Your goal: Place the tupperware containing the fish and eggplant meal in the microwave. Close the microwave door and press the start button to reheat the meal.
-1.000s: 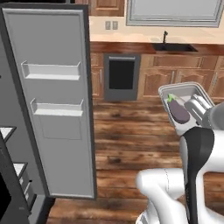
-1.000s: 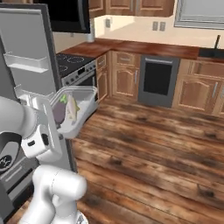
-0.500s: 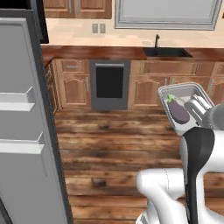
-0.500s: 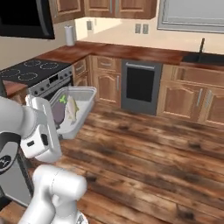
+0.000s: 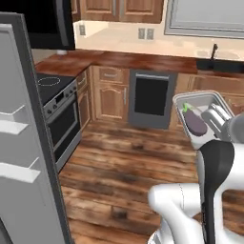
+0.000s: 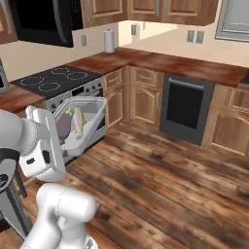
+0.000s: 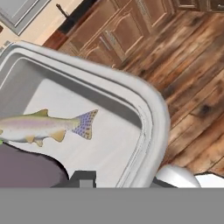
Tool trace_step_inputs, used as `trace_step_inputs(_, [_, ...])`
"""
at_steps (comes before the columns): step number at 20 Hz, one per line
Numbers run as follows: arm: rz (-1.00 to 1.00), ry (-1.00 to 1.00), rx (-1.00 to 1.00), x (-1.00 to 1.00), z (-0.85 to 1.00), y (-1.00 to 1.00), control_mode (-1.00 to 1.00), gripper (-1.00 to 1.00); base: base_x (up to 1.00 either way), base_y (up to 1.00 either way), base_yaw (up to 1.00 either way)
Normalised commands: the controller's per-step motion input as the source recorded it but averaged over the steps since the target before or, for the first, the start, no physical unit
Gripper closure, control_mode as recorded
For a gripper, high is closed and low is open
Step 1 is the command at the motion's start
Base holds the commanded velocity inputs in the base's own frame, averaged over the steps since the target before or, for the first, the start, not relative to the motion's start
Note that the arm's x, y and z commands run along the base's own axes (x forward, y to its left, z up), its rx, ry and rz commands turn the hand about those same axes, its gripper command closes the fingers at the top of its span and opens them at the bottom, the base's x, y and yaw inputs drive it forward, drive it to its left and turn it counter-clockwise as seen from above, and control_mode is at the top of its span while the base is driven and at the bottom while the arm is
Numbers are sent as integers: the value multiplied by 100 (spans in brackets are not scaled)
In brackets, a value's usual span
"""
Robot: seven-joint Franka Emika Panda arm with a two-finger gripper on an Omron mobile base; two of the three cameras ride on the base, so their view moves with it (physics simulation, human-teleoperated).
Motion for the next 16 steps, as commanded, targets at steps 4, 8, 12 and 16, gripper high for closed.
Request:
trace_step_inputs(4, [0,0,0,0,0,0,100,100,50,-60,60])
trace_step_inputs(8, [0,0,0,0,0,0,100,100,41,-85,52])
trace_step_inputs(12, [0,0,0,0,0,0,100,100,37,-100,41])
trace_step_inputs(16, [0,0,0,0,0,0,100,100,41,-100,39])
